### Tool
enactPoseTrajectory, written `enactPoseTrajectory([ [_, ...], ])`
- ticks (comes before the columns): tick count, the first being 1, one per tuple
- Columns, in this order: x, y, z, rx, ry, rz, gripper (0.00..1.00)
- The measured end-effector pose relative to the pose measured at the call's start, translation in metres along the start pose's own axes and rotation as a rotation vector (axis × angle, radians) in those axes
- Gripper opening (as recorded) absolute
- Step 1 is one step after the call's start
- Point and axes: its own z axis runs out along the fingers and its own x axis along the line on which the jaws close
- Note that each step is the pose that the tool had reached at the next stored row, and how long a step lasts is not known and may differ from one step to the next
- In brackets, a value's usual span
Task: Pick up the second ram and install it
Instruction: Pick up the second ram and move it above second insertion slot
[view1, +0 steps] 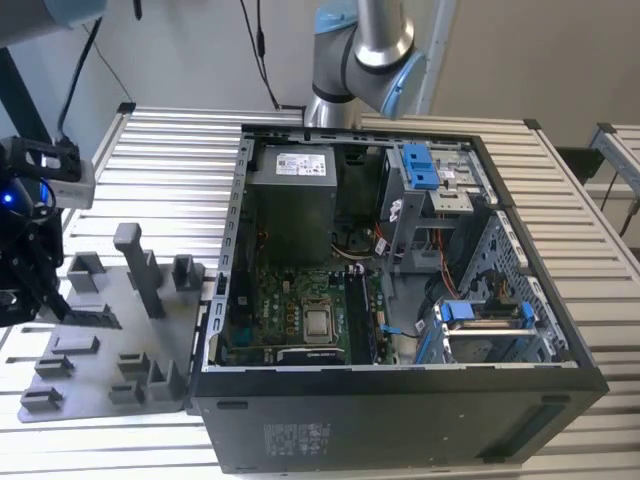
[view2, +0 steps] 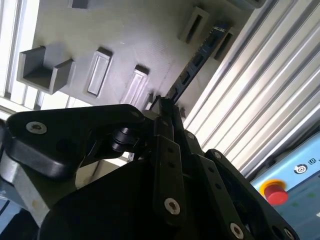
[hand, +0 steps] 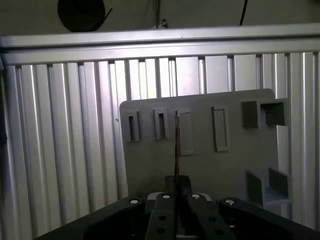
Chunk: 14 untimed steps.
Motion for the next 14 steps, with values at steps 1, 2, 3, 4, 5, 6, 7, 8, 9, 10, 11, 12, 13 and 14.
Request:
enactPoseTrajectory([
  [1, 0.0000, 0.0001, -0.0005, -0.0001, -0.0007, 0.003, 0.14],
  [2, 0.0000, 0.0001, -0.0012, -0.0002, -0.0028, 0.005, 0.14],
  [3, -0.0001, 0.0002, -0.0021, -0.0002, -0.0031, 0.005, 0.14],
  [4, -0.0001, 0.0003, -0.0032, -0.0003, -0.0030, 0.006, 0.14],
  [5, -0.0001, 0.0003, -0.0042, -0.0002, -0.0031, 0.006, 0.14],
  [6, -0.0002, 0.0003, -0.0054, -0.0002, -0.0032, 0.007, 0.14],
  [7, -0.0003, 0.0005, -0.0069, -0.0001, -0.0032, 0.008, 0.14],
  [8, -0.0004, 0.0005, -0.0084, -0.0001, -0.0032, 0.008, 0.14],
  [9, -0.0004, 0.0005, -0.0098, -0.0001, -0.0032, 0.009, 0.14],
  [10, -0.0005, 0.0006, -0.0111, 0.0001, -0.0032, 0.011, 0.14],
  [11, -0.0005, 0.0006, -0.0124, 0.0002, -0.0032, 0.013, 0.14],
  [12, -0.0006, 0.0007, -0.0136, 0.0002, -0.0033, 0.014, 0.14],
  [13, -0.0006, 0.0007, -0.0152, 0.0004, -0.0034, 0.016, 0.14],
  [14, -0.0007, 0.0008, -0.0166, 0.0004, -0.0033, 0.017, 0.14],
])
